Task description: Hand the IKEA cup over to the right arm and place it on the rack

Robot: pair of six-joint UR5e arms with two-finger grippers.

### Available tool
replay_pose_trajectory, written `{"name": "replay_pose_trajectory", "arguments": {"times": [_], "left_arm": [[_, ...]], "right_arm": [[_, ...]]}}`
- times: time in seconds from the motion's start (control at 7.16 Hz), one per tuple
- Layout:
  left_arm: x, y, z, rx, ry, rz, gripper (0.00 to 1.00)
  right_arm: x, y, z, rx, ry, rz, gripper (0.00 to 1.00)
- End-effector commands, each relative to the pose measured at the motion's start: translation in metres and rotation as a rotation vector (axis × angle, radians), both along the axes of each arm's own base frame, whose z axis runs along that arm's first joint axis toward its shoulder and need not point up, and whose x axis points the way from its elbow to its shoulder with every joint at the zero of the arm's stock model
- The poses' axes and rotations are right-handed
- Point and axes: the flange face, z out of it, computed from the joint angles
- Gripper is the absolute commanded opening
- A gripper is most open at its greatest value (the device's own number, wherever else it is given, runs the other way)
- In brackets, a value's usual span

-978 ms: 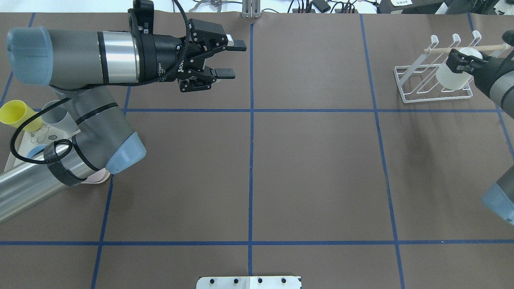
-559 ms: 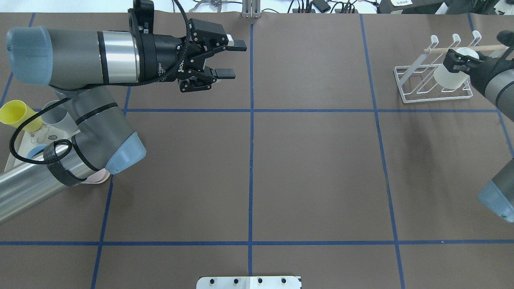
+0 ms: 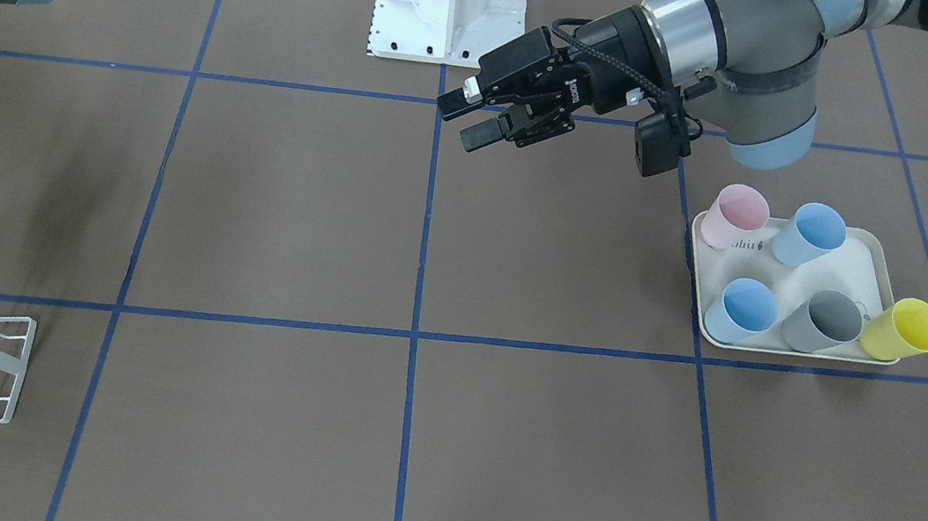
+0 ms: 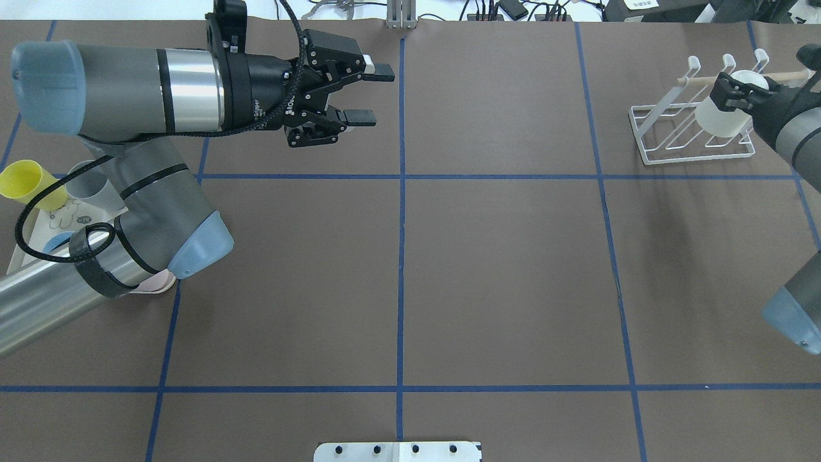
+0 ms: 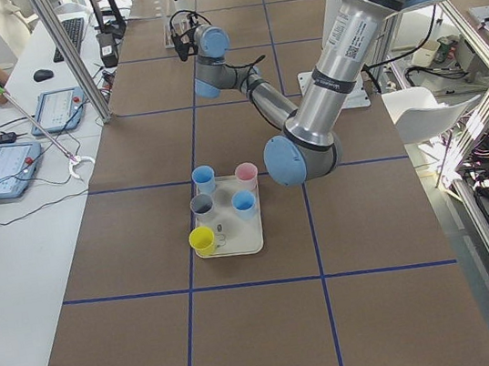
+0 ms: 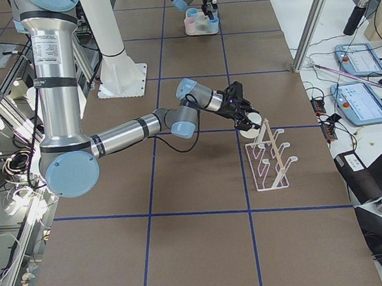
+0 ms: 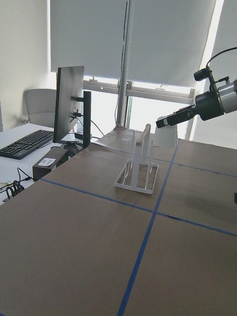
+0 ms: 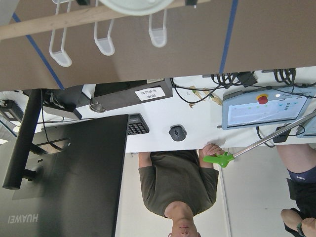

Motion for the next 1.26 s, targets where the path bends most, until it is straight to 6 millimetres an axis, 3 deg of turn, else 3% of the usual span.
{"name": "replay_pose_trajectory", "arguments": {"times": [0.0, 0.28, 0.56, 0.7, 1.12], "left_arm": [[0.000, 0.000, 0.001, -0.001, 0.000, -0.001, 0.74], [0.001, 0.001, 0.000, 0.000, 0.001, 0.000, 0.74], [0.000, 0.000, 0.000, 0.000, 0.001, -0.001, 0.74], [0.000, 0.000, 0.000, 0.000, 0.001, -0.001, 0.74], [0.000, 0.000, 0.000, 0.000, 0.001, -0.001, 0.74]], "right_arm": [[-0.005, -0.005, 0.002, -0.002, 0.003, 0.002, 0.00], [-0.014, -0.017, 0.000, 0.000, 0.002, 0.002, 0.00], [-0.013, -0.017, 0.003, -0.005, 0.004, 0.004, 0.00], [-0.016, -0.019, 0.015, -0.022, 0.015, 0.004, 0.00], [-0.021, -0.025, 0.015, -0.024, 0.009, 0.012, 0.00]]}}
